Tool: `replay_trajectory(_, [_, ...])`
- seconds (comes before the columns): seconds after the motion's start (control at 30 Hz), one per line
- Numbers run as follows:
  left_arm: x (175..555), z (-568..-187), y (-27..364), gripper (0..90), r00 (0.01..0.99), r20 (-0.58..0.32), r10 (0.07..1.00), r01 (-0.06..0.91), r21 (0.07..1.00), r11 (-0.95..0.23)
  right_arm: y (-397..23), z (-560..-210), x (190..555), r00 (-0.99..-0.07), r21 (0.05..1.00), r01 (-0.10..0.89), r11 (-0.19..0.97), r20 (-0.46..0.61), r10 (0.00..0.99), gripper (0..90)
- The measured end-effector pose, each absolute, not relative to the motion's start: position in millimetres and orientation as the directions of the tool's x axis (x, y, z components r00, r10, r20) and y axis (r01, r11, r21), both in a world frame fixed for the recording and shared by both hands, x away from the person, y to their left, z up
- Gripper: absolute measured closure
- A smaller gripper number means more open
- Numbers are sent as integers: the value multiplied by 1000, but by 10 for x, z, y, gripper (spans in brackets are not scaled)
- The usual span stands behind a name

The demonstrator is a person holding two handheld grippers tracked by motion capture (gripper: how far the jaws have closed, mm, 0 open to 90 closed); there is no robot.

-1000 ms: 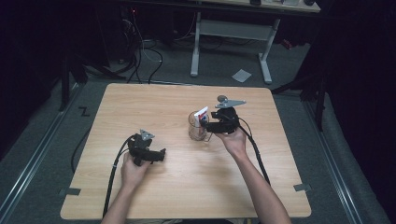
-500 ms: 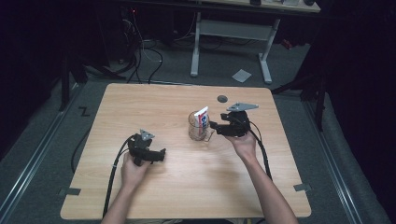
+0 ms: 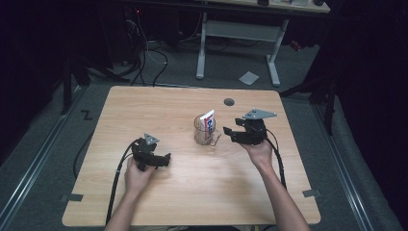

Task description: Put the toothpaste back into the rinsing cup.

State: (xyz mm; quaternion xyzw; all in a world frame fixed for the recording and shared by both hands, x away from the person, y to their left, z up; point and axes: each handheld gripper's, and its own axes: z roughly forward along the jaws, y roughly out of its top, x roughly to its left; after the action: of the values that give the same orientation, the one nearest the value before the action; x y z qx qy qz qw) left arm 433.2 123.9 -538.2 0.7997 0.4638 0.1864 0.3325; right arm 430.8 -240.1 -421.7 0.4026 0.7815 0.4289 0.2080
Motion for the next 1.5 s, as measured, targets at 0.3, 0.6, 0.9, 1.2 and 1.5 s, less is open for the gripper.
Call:
replay_trajectory(0.3, [4332, -5382, 1239, 16, 500, -11, 866, 618, 705, -348, -2553, -4239, 4226, -576, 845, 467, 261, 67, 815, 356])
replay_trajectory(0.6, [4332, -5382, 1238, 16, 500, -10, 866, 618, 705, -348, -2756, -4251, 4133, -546, 859, 473, 195, 112, 831, 360])
replay_trajectory(0.9, [4332, -5382, 1239, 17, 500, -10, 866, 618, 705, -349, -2897, -4237, 4020, -519, 869, 465, 168, 114, 847, 362])
replay_trajectory(1.2, [4332, -5382, 1239, 16, 500, -10, 866, 618, 705, -348, -3031, -4286, 3940, -497, 872, 470, 135, 135, 857, 363])
replay_trajectory(1.5, [4332, -5382, 1238, 17, 500, -10, 866, 618, 705, -348, -3173, -4335, 3862, -472, 874, 477, 98, 160, 867, 365])
